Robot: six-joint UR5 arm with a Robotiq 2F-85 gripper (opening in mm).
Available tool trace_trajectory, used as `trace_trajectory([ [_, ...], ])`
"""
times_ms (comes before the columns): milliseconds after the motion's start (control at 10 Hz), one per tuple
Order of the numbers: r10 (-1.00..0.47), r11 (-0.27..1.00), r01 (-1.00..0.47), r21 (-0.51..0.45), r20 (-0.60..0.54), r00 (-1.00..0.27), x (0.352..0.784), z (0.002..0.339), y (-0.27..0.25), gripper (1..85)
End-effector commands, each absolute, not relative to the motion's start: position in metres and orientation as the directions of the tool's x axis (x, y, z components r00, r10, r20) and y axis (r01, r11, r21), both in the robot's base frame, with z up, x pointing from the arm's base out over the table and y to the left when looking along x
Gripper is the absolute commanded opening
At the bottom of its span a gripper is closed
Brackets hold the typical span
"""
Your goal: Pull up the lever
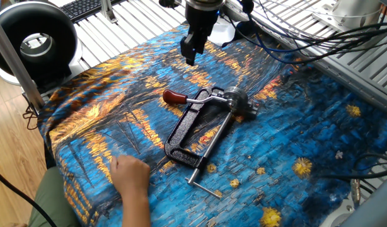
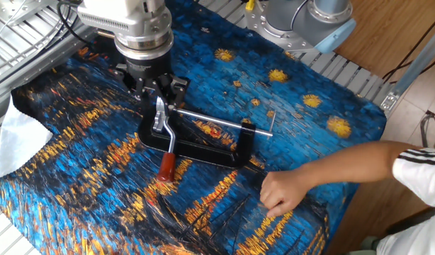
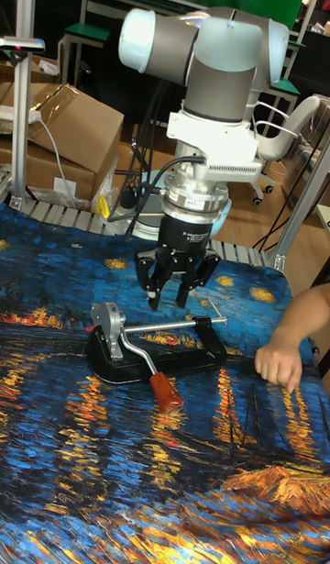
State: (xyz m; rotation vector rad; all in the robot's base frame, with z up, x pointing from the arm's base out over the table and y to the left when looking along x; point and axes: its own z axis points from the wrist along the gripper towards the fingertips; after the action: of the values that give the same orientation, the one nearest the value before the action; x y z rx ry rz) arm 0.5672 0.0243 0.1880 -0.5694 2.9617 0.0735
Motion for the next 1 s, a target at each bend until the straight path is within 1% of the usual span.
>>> trace_trajectory([
  [0,-0.377,0.919,-0.392,0.052,-0.180,-0.909,0.592,0.167,0.043,51.0],
  [300,-0.378,0.920,-0.390,0.035,-0.180,-0.908,0.606,0.125,0.050,51.0],
  [500,-0.382,0.920,-0.391,0.012,-0.192,-0.904,0.612,0.102,0.053,51.0],
  [700,-0.385,0.918,-0.395,0.014,-0.198,-0.901,0.615,0.080,0.056,51.0],
  [900,-0.390,0.917,-0.399,0.008,-0.201,-0.899,0.616,0.074,0.056,50.7],
])
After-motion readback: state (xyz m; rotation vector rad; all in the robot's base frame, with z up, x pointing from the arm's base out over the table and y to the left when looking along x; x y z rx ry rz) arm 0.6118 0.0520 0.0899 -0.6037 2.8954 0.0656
